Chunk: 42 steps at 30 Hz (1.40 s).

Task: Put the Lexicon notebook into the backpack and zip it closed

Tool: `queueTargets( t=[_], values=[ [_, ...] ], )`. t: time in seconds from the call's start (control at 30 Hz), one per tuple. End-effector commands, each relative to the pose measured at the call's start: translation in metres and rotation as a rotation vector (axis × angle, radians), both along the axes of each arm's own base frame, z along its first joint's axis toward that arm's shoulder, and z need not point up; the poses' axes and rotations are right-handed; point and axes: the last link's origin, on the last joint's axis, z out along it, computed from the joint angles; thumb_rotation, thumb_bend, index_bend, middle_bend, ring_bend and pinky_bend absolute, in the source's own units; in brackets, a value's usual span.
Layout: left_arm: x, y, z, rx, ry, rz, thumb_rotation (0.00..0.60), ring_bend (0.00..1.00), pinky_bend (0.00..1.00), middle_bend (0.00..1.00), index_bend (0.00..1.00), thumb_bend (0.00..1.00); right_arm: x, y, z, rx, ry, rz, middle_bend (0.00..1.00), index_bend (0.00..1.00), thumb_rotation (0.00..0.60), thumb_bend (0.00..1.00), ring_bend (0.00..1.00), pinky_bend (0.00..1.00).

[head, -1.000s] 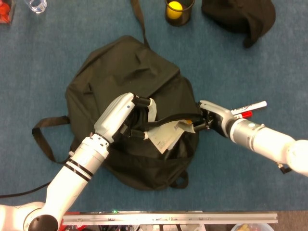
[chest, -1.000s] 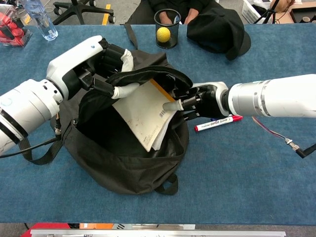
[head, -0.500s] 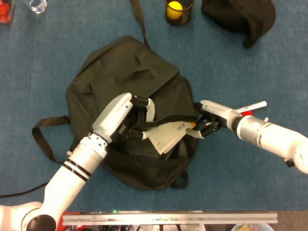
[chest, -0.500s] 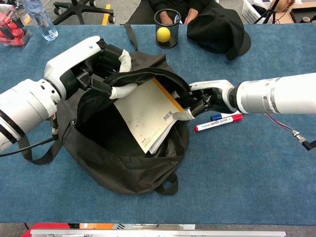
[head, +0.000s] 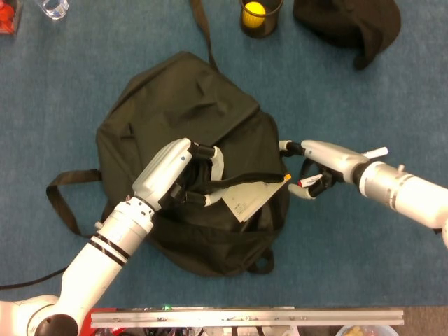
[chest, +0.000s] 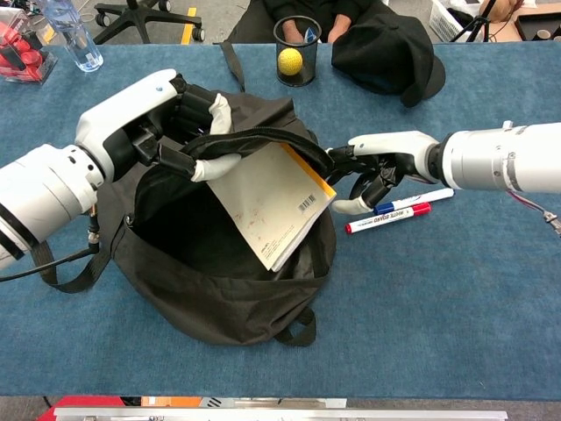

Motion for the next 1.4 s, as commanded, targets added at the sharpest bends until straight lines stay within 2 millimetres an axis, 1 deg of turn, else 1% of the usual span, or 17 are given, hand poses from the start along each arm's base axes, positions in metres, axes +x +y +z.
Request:
queueTargets(
  t=[0.03,0.17,0.33,0.43,0.47,0.53,0.67,0.73,0.77,0.83,0.9,0.93,1.0,1.17,1.27,1.33,1.4],
  values=[
    [-0.002,0.000,0.000,-0.001,0.004,0.006,0.600,0.64,0.79,0.65,0.71,0.34,-0.004,0.000,0.011,-0.030,0.013,0.020,0.18,0.11,0.600,0.39,0.11,0.32],
    [-0.002,0.001,-0.002,-0.009,0.004,0.010,0.600,0.64,0.79,0.65,0.71,0.34,-0.012,0.002,0.022,-0.051,0.037,0.035,0.18,0.11,0.600,0.39,0.11,0.32],
    [-0.001,-0.001,-0.003,-0.015,0.007,0.006,0.600,0.64,0.79,0.65,0.71,0.34,-0.017,0.005,0.024,-0.045,0.059,0.056,0.18,0.11,0.600,0.39,0.11,0.32],
    [-0.002,-0.003,-0.004,-0.031,0.018,-0.001,0.600,0.64,0.79,0.65,0.69,0.34,-0.018,0.004,0.035,-0.072,0.049,0.051,0.18,0.11,0.600,0.39,0.11,0.32],
    [-0.002,-0.005,-0.005,-0.041,0.026,-0.007,0.600,0.63,0.79,0.65,0.68,0.34,-0.020,0.003,0.043,-0.095,0.053,0.053,0.18,0.11,0.600,0.39,0.11,0.32],
    [-0.002,-0.008,-0.007,-0.059,0.041,-0.025,0.600,0.61,0.77,0.62,0.64,0.34,-0.024,0.002,0.056,-0.134,0.060,0.052,0.18,0.11,0.600,0.39,0.11,0.32],
    [0.000,-0.015,-0.011,-0.109,0.084,-0.085,0.600,0.52,0.68,0.51,0.49,0.34,-0.038,-0.002,0.091,-0.244,0.095,0.052,0.19,0.11,0.600,0.39,0.11,0.32],
    [0.000,-0.018,-0.012,-0.131,0.110,-0.113,0.600,0.42,0.58,0.42,0.37,0.34,-0.046,-0.003,0.103,-0.291,0.116,0.053,0.19,0.11,0.600,0.39,0.11,0.32],
    [0.001,-0.019,-0.013,-0.150,0.128,-0.130,0.600,0.38,0.54,0.38,0.33,0.34,-0.051,-0.002,0.110,-0.310,0.128,0.048,0.19,0.11,0.600,0.39,0.11,0.32],
    [0.002,-0.021,-0.014,-0.174,0.151,-0.151,0.600,0.27,0.40,0.28,0.21,0.33,-0.058,-0.003,0.120,-0.345,0.140,0.034,0.20,0.11,0.600,0.39,0.11,0.32],
    [0.003,-0.020,-0.015,-0.181,0.159,-0.152,0.600,0.23,0.34,0.24,0.15,0.32,-0.064,-0.003,0.126,-0.363,0.144,0.021,0.20,0.11,0.600,0.39,0.11,0.32],
    [0.003,-0.019,-0.016,-0.178,0.160,-0.147,0.600,0.21,0.31,0.22,0.12,0.32,-0.066,-0.003,0.128,-0.372,0.143,0.015,0.20,0.11,0.600,0.39,0.11,0.32],
    [0.006,-0.015,-0.019,-0.168,0.155,-0.128,0.600,0.20,0.29,0.21,0.11,0.32,-0.071,-0.003,0.131,-0.387,0.144,0.009,0.20,0.11,0.600,0.39,0.11,0.32],
    [0.014,-0.004,-0.025,-0.145,0.151,-0.080,0.600,0.20,0.29,0.21,0.11,0.31,-0.078,-0.004,0.134,-0.399,0.138,-0.002,0.20,0.12,0.600,0.39,0.11,0.32],
    [0.023,0.002,-0.029,-0.124,0.132,-0.036,0.600,0.19,0.29,0.20,0.09,0.31,-0.079,-0.005,0.134,-0.400,0.126,-0.008,0.20,0.12,0.600,0.39,0.11,0.32],
    [0.028,0.005,-0.031,-0.113,0.131,-0.022,0.600,0.17,0.28,0.16,0.04,0.31,-0.079,-0.005,0.136,-0.404,0.121,-0.009,0.20,0.12,0.600,0.39,0.11,0.32],
    [0.031,0.004,-0.032,-0.112,0.130,-0.019,0.600,0.11,0.26,0.11,0.00,0.30,-0.080,-0.005,0.137,-0.406,0.121,-0.012,0.20,0.12,0.600,0.39,0.11,0.32]
  ],
)
